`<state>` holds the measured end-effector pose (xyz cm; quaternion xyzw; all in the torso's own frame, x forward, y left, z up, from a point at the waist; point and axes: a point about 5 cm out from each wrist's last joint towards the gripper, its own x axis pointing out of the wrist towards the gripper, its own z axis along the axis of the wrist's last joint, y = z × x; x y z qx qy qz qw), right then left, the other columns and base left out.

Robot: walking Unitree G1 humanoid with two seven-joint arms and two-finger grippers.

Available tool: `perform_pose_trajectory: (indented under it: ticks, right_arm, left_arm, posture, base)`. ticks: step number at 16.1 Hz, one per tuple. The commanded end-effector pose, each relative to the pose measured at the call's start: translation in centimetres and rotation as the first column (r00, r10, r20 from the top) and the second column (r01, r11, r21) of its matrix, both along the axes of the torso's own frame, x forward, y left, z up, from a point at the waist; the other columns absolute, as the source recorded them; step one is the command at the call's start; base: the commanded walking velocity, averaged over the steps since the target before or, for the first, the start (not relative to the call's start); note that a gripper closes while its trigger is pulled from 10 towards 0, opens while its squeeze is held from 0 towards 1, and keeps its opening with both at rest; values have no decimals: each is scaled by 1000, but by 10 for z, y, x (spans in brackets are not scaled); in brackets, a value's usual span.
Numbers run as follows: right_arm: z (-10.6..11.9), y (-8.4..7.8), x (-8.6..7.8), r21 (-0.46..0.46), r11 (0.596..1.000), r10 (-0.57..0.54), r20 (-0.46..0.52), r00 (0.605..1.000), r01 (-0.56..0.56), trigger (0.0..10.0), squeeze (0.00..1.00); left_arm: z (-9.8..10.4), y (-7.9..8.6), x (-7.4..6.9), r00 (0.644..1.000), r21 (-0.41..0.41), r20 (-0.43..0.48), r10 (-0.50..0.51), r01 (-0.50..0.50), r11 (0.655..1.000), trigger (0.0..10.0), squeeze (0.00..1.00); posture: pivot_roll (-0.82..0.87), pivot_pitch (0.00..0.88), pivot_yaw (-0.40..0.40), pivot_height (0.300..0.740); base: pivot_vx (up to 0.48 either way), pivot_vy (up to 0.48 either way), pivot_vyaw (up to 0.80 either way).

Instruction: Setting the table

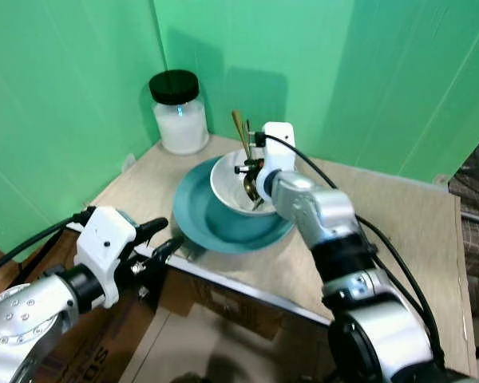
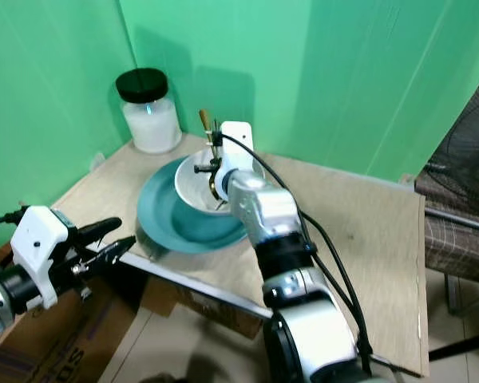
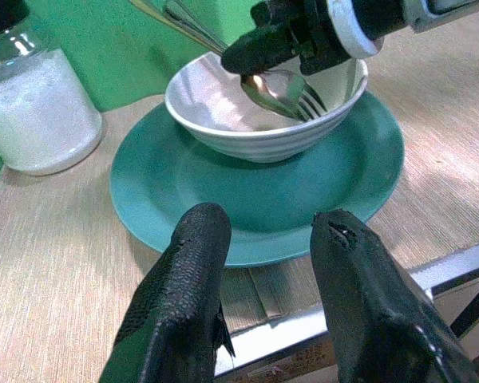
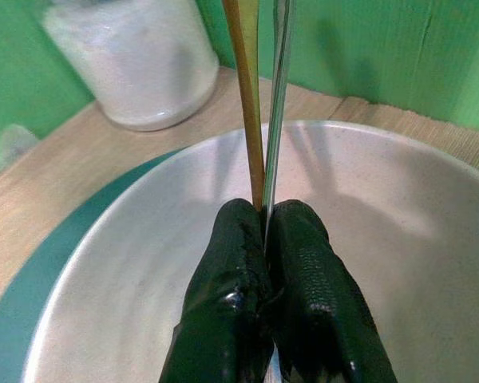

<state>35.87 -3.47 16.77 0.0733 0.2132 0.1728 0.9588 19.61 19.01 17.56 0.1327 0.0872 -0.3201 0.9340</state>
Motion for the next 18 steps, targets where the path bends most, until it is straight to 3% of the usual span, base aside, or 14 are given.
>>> perform_pose_trajectory:
  ticks: [1,2,3,4,11,12,13,14,18]
  right_arm:
    - [4,7,-7,47,998,32,-6,999,-32,0,0]
    - [6,2,-11,55,997,45,-8,999,-44,2353,0]
    - [6,1,-12,54,997,56,-7,998,-56,2353,0]
    - [5,0,-16,47,996,70,-8,997,-70,10000,0]
    - [8,4,-18,59,997,58,-9,998,-57,10000,0]
    - [8,6,-17,64,996,56,-5,998,-55,10000,502]
    - [9,6,-15,75,996,38,7,999,-38,10000,886]
    - [9,7,-15,76,996,43,6,999,-43,10000,1000]
    - [9,11,-16,70,996,56,7,998,-56,10000,1000]
  left_arm:
    - [4,2,-1,1000,11,14,-3,3,1000,10000,0]
    - [4,3,-2,1000,11,12,-3,3,1000,10000,0]
    - [3,3,-2,1000,11,11,-4,4,1000,10000,0]
    - [2,3,-2,1000,11,8,-8,8,1000,10000,0]
    - [1,7,-3,1000,22,5,0,0,1000,10000,0]
    - [1,8,-3,1000,23,4,2,-2,1000,10000,0]
    - [0,9,-4,1000,25,1,5,-5,1000,10000,0]
    - [0,10,-5,1000,29,-2,7,-6,1000,10000,0]
    - [1,18,-4,1000,43,-2,24,-23,999,10000,0]
  posture:
    - [16,55,77,740]
    - [13,57,80,740]
    - [13,57,80,740]
    - [11,56,81,740]
    - [20,58,76,740]
    - [21,59,75,740]
    - [23,60,76,740]
    - [26,60,75,740]
    - [26,61,72,740]
  base:
    - [0,0,0]
    - [0,0,0]
    - [0,0,0]
    - [0,0,0]
    - [0,0,0]
    - [0,0,0]
    - [0,0,0]
    - [0,0,0]
    - [0,0,0]
